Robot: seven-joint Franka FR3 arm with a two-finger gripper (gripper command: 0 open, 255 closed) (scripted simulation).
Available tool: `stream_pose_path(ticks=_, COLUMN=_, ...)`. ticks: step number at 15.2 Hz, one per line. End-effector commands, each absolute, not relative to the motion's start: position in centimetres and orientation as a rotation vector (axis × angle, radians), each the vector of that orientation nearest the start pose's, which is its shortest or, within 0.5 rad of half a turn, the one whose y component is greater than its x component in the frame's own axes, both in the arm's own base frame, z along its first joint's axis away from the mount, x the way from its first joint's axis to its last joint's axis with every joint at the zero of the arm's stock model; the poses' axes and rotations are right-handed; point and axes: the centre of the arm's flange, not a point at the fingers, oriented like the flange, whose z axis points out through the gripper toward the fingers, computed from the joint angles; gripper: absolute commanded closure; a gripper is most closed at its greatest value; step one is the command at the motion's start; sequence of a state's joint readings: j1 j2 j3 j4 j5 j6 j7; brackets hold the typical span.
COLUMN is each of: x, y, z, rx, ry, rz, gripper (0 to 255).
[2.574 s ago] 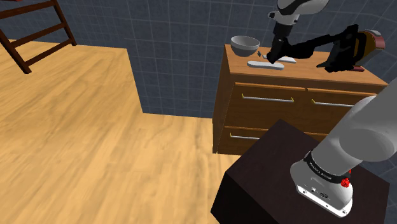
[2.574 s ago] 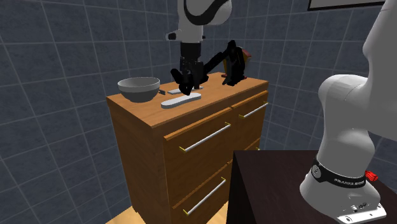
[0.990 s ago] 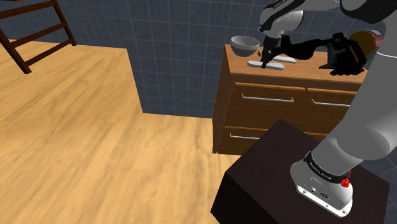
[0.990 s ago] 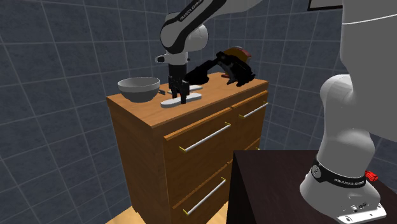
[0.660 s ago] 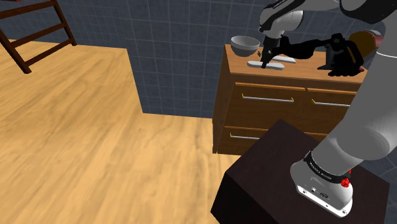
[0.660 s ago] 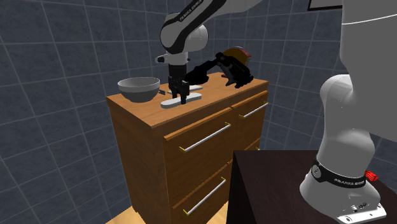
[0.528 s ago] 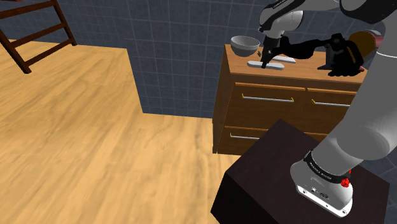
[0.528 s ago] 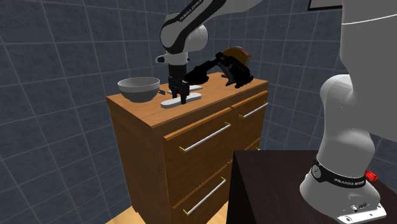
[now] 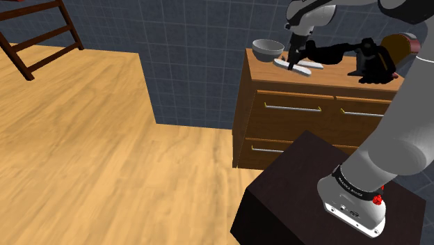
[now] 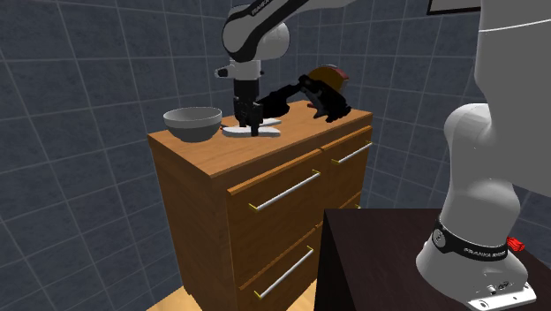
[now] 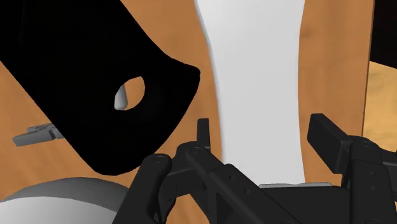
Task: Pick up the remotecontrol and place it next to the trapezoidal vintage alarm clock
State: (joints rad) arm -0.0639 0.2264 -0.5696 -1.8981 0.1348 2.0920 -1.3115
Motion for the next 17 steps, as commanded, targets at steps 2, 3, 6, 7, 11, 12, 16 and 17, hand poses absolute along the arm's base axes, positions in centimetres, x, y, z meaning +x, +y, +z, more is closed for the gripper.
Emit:
stream_pose_path(ticks=2, x=49.9, y=-33.9, z=41.7, rx=-2.999, ry=-0.964, rz=0.000, gripper=255)
stream_pose_path(ticks=3, x=49.9, y=-33.9, z=42.2, rx=-2.999, ry=-0.964, rz=0.000, gripper=255)
stream_pose_path(ticks=6, x=49.9, y=-33.9, z=43.8, rx=-2.999, ry=-0.964, rz=0.000, gripper=255)
stream_pose_path(ticks=7, x=49.9, y=-33.9, z=44.4, rx=-2.999, ry=-0.964, rz=0.000, gripper=255)
stream_pose_path(ticks=11, x=49.9, y=-33.9, z=46.5, rx=-2.999, ry=-0.964, rz=0.000, gripper=255)
stream_pose_path(ticks=12, x=49.9, y=-33.9, z=47.0, rx=-2.999, ry=-0.964, rz=0.000, gripper=255)
stream_pose_path(ticks=16, x=49.9, y=-33.9, z=49.1, rx=-2.999, ry=-0.964, rz=0.000, gripper=255)
stream_pose_path(ticks=17, x=49.9, y=-33.9, z=49.6, rx=-2.999, ry=-0.964, rz=0.000, gripper=255)
